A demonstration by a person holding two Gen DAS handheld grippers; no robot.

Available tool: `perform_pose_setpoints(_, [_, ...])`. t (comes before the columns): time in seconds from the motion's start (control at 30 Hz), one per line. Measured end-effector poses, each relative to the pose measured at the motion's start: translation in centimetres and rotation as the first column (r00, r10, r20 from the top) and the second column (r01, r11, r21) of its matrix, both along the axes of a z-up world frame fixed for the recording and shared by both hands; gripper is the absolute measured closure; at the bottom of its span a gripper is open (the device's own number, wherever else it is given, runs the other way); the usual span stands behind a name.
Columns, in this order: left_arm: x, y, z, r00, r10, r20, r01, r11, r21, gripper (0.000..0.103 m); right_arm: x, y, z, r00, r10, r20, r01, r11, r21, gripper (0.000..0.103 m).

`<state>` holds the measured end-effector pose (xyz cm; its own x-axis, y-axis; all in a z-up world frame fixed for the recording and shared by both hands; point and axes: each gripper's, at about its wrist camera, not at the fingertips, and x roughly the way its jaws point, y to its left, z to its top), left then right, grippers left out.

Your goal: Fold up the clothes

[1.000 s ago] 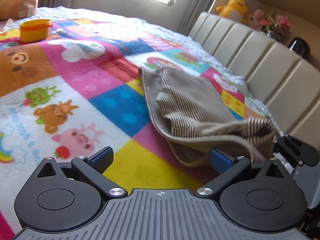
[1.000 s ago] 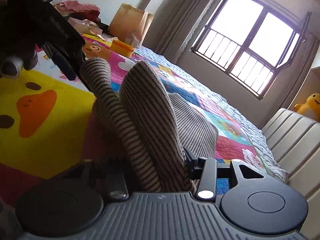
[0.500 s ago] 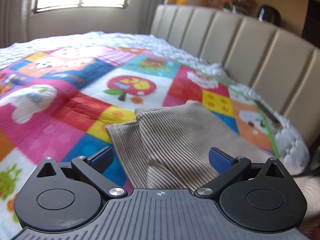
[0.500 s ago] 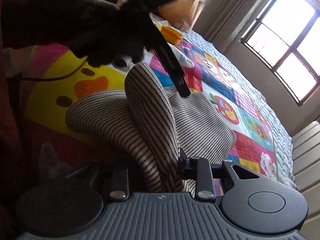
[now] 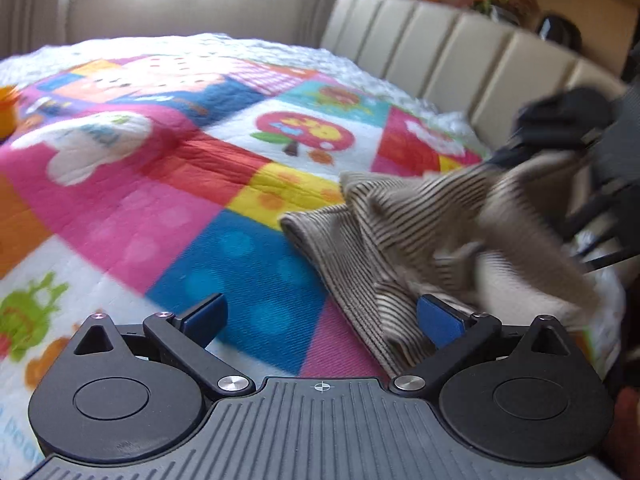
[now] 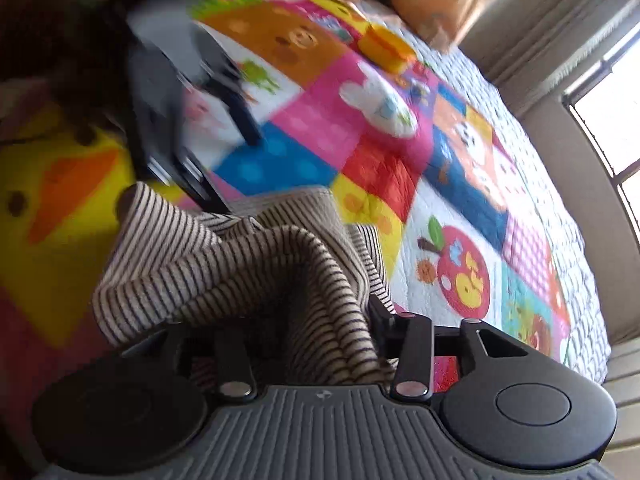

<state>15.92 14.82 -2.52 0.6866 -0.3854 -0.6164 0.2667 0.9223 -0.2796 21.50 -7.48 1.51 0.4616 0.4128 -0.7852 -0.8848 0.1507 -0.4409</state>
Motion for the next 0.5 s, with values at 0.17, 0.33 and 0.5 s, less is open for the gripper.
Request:
perform_pose_setpoints(0.17, [-2.4, 0.8, 2.5, 0.997, -0.027, 0.066, 0.029, 0.999, -0.036, 0.000, 2.8, -1.9, -0.6, 0.989, -0.134, -0.061, 0.140, 0.982, 0.124, 0.016])
perform_pose_setpoints(0.33, [-3.3, -2.7, 3.7, 0.972, -0.193, 0.131, 0.197, 0.980, -0.019, 0.000, 2.3, -4.1, 0.5, 0.974, -0.209, -0.083, 0.222, 0.951, 0.213, 0.016])
perform_pose_setpoints(0.5, [-2.0, -6.1, 2.7, 0.966, -0.232, 0.111, 0.224, 0.971, 0.079, 0.000, 3.2, -7.0, 2.3, 0.923, -0.364, -0.128, 0.385, 0.860, 0.335, 0.011])
